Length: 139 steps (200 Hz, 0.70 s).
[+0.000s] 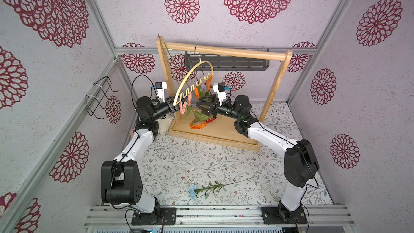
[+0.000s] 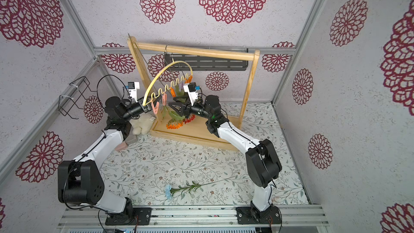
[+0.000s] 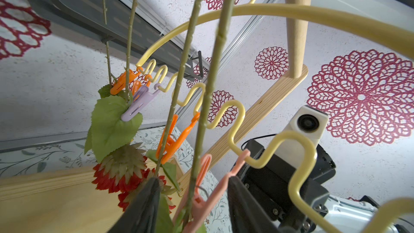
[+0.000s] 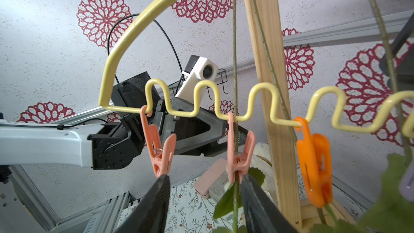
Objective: Dry the flowers on a clothes hanger
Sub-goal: Clamp the flower onto the hanger, then pick up the flower at the center of the board.
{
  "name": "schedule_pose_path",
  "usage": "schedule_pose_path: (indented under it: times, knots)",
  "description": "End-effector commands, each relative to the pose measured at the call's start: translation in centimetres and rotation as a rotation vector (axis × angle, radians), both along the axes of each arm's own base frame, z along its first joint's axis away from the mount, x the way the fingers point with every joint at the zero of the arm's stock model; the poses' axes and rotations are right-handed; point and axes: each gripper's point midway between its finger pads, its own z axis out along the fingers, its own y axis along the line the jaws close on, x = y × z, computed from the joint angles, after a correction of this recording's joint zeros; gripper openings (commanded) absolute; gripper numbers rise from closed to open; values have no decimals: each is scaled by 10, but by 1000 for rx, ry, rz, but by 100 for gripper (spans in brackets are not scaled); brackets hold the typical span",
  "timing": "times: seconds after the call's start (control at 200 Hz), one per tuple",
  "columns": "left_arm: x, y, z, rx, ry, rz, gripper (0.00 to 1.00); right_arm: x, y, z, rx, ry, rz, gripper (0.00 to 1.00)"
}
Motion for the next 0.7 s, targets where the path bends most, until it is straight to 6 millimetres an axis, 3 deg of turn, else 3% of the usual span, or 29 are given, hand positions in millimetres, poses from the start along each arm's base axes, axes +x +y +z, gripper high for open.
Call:
schedule_pose_path:
  times: [0.0, 0.095, 0.27, 0.555, 0.69]
  knots:
    - [-10, 10, 4, 53, -22, 35, 57, -25, -23, 34, 27, -156, -4, 56]
    - [-14, 19, 2, 68, -11, 57, 60, -44, -35, 23, -16, -239, 3, 57]
    - [-27, 38, -11, 116, 38, 106, 66, -90, -54, -23, -203, -435, 54, 61]
    - [-52, 84, -51, 167, 191, 325, 70, -154, -101, -158, -714, -587, 278, 63]
    - [-63, 127, -105, 232, 439, 590, 73, -178, -130, -224, -976, -483, 411, 64]
